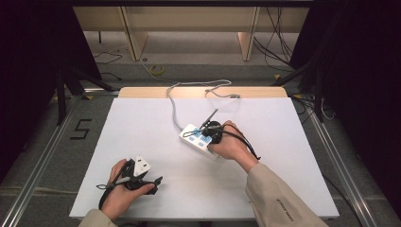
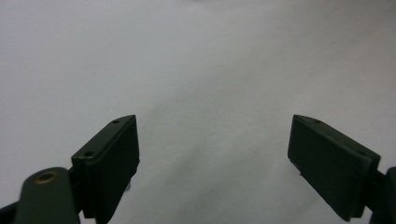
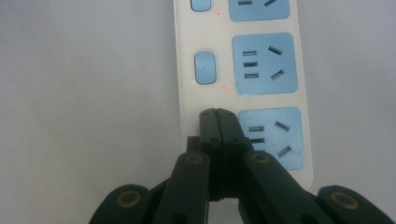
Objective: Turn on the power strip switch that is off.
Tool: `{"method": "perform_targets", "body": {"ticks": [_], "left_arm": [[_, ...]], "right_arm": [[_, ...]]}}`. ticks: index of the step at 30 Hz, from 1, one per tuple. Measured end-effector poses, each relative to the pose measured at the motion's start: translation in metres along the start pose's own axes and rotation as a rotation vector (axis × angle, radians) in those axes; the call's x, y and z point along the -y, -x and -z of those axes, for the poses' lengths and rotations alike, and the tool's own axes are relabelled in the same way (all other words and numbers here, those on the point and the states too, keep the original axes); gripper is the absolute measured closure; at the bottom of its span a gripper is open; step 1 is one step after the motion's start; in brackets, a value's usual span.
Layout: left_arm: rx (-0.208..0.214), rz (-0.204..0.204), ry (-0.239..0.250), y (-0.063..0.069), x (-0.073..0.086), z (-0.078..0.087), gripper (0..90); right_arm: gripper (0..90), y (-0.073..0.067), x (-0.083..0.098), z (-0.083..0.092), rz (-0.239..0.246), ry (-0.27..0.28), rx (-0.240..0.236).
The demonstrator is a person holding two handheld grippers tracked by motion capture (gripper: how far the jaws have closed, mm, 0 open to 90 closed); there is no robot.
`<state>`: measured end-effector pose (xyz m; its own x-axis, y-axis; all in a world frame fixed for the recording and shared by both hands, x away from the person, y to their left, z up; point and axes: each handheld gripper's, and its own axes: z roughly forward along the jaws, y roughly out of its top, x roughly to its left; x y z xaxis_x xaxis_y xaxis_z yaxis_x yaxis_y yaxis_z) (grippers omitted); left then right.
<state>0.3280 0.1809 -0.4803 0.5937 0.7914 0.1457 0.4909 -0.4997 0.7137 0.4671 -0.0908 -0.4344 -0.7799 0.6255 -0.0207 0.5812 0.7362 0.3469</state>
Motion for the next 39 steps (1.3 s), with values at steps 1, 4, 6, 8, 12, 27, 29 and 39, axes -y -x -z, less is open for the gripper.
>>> {"method": "perform_targets", "body": {"ticks": [1,4,6,8,12,27,29,39], "left_arm": [[0.001,0.001,0.000,0.000,0.000,0.000,16.5],[0.001,0.002,-0.001,0.000,0.000,0.000,16.5],[0.001,0.002,-0.003,0.000,0.000,-0.001,16.5],[0.000,0.003,-0.003,0.000,0.000,-0.001,16.5],[0.001,0.005,0.000,0.000,0.000,-0.001,16.5],[0.003,0.006,-0.002,0.000,0.000,-0.001,16.5],[0.003,0.007,-0.002,0.001,0.001,-0.001,16.5],[0.003,0.008,-0.003,0.000,0.001,-0.001,16.6]], "right_arm": [[90.0,0.000,0.000,0.000,-0.002,0.001,-0.001],[90.0,0.000,0.000,0.000,-0.011,0.002,-0.002],[90.0,0.000,0.001,0.000,-0.003,0.005,0.000],[90.0,0.000,0.001,0.001,-0.006,0.006,-0.006],[90.0,0.001,0.001,0.002,-0.007,0.019,-0.005],[90.0,0.000,0.002,0.006,-0.005,0.039,-0.004],[90.0,0.000,0.003,0.008,-0.003,0.043,-0.005],[90.0,0.002,0.007,0.012,-0.013,0.052,-0.004]]}}
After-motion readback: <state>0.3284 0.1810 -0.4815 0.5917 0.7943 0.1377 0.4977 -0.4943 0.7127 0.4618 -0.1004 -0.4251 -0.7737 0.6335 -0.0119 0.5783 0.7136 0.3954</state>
